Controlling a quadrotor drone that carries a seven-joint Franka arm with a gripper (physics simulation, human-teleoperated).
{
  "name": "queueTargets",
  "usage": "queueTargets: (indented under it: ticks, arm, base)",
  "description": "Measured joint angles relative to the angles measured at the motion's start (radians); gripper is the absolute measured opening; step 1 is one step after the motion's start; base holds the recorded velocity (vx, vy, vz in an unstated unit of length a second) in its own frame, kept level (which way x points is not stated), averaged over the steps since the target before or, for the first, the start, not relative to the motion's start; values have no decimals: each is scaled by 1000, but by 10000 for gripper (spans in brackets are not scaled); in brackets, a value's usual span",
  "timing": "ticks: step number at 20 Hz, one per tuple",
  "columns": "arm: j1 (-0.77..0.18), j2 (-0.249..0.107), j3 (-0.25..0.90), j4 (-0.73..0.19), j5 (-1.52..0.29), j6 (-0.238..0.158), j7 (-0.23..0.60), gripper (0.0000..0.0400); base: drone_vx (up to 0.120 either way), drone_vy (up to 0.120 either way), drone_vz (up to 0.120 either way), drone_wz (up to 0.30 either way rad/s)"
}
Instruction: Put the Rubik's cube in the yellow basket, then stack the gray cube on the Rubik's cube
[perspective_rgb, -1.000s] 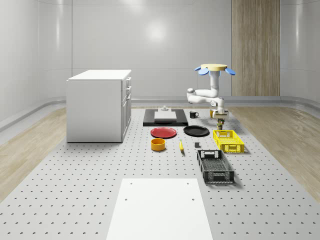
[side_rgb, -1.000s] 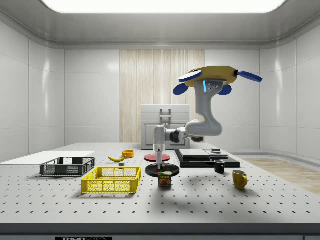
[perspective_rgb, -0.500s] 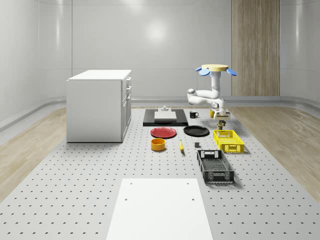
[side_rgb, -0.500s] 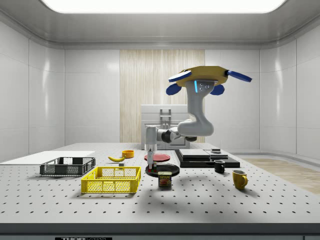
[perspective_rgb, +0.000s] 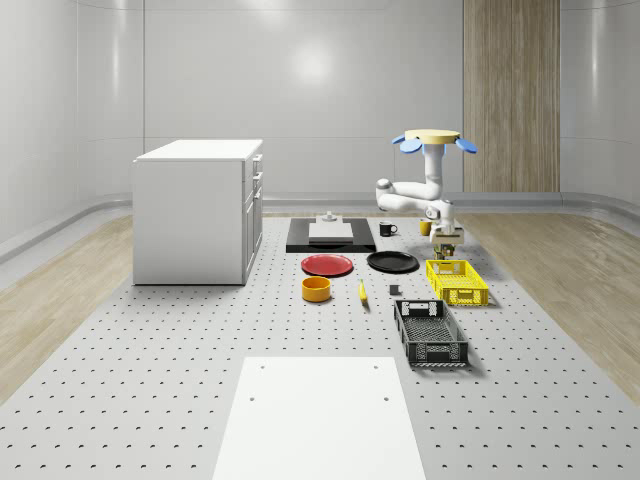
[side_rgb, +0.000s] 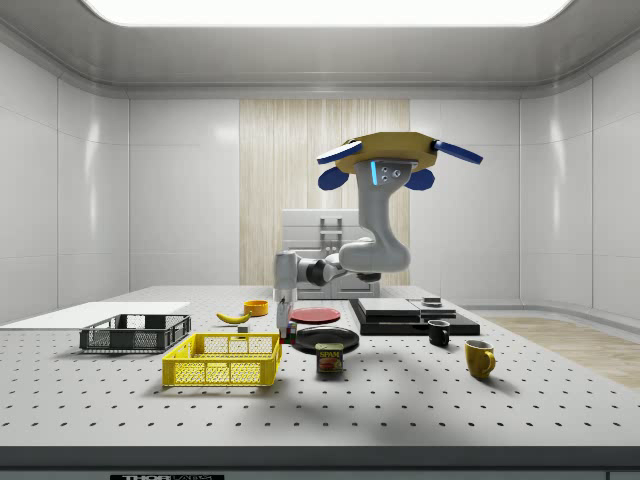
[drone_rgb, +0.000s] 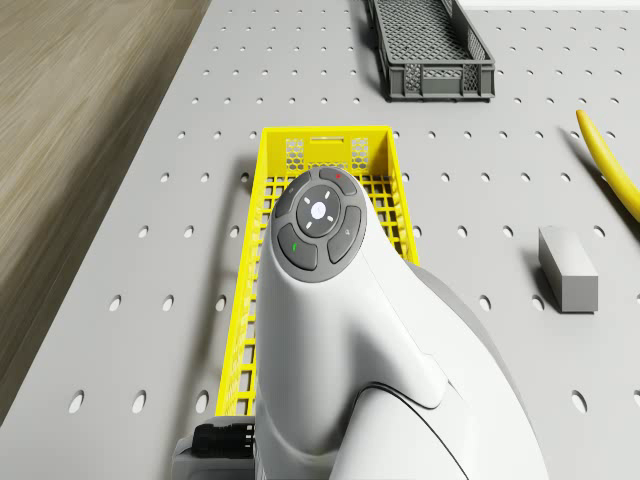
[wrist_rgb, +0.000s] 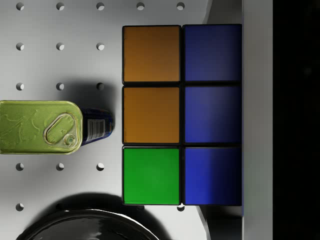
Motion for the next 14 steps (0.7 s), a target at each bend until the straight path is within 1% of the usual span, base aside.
queueTargets:
  ticks: [5, 6, 8, 14]
  arm:
    - [-1, -6, 1, 0, 2, 5, 1, 325]
    - [-2, -7, 1, 0, 3, 7, 1, 325]
    - [-2, -9, 1, 0, 4, 9, 2, 325]
    - [-3, -15, 2, 1, 6, 14, 3, 325]
  base:
    - [120, 0, 0, 0]
    - [120, -40, 0, 0]
    - [120, -120, 0, 0]
    - [120, 0, 0, 0]
